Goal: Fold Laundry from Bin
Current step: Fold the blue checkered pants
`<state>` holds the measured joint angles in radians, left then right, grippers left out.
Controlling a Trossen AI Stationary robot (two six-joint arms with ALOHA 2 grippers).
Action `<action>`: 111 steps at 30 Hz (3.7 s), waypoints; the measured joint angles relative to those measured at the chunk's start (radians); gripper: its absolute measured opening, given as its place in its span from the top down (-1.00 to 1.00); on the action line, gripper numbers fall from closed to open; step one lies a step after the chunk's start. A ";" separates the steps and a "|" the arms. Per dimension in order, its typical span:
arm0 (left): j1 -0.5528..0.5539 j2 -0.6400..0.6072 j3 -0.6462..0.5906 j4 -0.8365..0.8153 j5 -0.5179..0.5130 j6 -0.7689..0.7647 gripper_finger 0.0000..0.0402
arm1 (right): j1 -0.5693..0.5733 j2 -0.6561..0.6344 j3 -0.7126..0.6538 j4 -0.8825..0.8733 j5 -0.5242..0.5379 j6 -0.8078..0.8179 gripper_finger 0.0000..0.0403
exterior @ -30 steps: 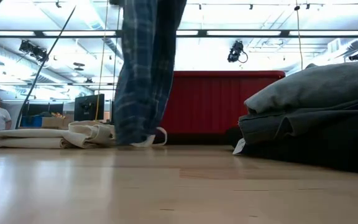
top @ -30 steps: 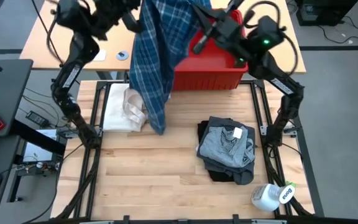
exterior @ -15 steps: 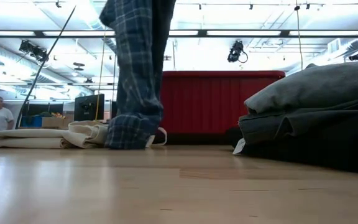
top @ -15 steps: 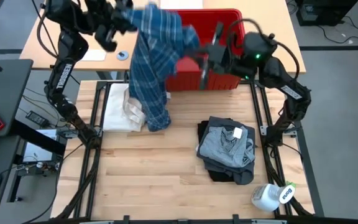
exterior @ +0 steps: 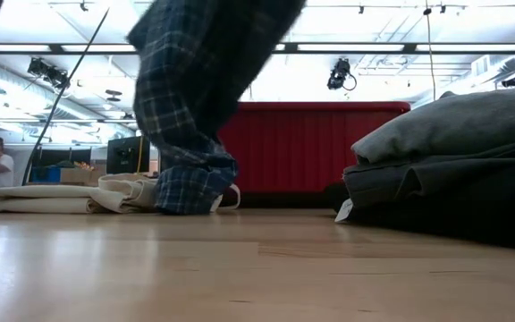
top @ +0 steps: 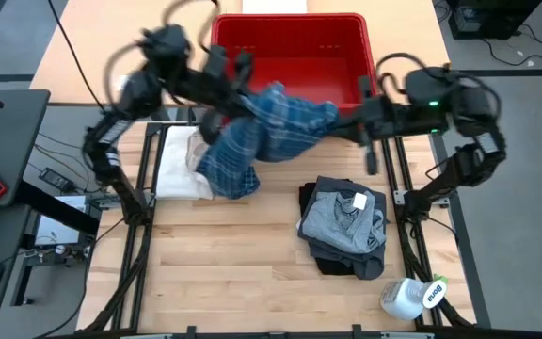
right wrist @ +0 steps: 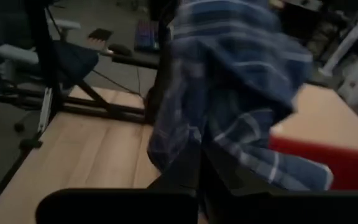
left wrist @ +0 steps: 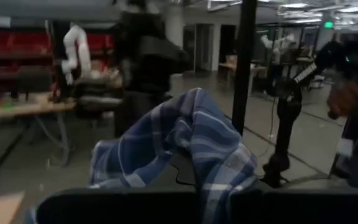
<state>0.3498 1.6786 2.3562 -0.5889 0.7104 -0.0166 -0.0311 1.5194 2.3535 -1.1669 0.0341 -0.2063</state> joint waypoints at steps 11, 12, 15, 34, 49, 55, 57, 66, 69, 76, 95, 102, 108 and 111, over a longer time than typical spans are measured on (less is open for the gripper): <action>-0.144 0.279 0.001 0.729 -0.198 -0.098 1.00 | -0.017 -0.171 0.000 -0.001 0.280 -0.115 0.93; -0.148 0.307 0.002 0.794 -0.215 -0.123 1.00 | -0.017 -0.183 0.000 0.003 0.287 -0.135 0.93; -0.157 0.380 0.002 0.925 -0.240 -0.201 1.00 | -0.017 -0.212 0.000 0.004 0.287 -0.153 0.93; -0.150 0.177 0.000 -0.035 -0.405 0.205 1.00 | -0.103 0.059 -0.002 -0.062 0.192 -0.101 0.93; 0.024 0.039 -0.020 -0.680 -0.756 0.223 1.00 | -0.370 0.345 -0.002 0.176 -0.285 -0.224 0.93; 0.069 -0.093 -0.277 -0.691 -0.875 0.146 1.00 | -0.406 0.444 -0.002 0.290 -0.368 -0.303 0.93; 0.091 -0.151 -0.427 -0.625 -0.873 0.125 1.00 | -0.419 0.475 -0.002 0.312 -0.390 -0.319 0.93; 0.114 -0.423 -1.046 -0.213 -0.902 -0.020 1.00 | -0.453 0.632 -0.002 0.319 -0.559 -0.206 0.93; 0.121 -0.516 -1.166 -0.114 -0.923 -0.032 0.99 | -0.456 0.673 -0.002 0.322 -0.562 -0.146 0.92; 0.120 -0.679 -1.255 -0.226 -0.957 -0.125 0.97 | -0.431 0.672 -0.002 0.309 -0.518 -0.101 0.82; -0.117 -0.906 -1.255 -0.407 -0.579 -0.493 0.96 | -0.395 0.471 -0.021 -0.388 -0.560 -0.087 -0.46; -0.284 -0.876 -1.296 -0.590 -0.574 -0.676 0.96 | -0.301 0.463 -0.297 -0.344 -0.534 -0.153 -0.31; -0.428 -0.874 -1.439 -0.601 -0.592 -0.804 0.96 | -0.297 0.445 -0.528 -0.196 -0.524 -0.079 -0.17; -0.487 -0.874 -1.493 -0.629 -0.699 -0.827 0.96 | -0.302 0.397 -0.621 -0.104 -0.502 -0.051 -0.13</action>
<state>-0.1376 0.8051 0.8636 -1.2183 0.0113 -0.8432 -0.3335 1.9159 1.7324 -1.2705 -0.4679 -0.2575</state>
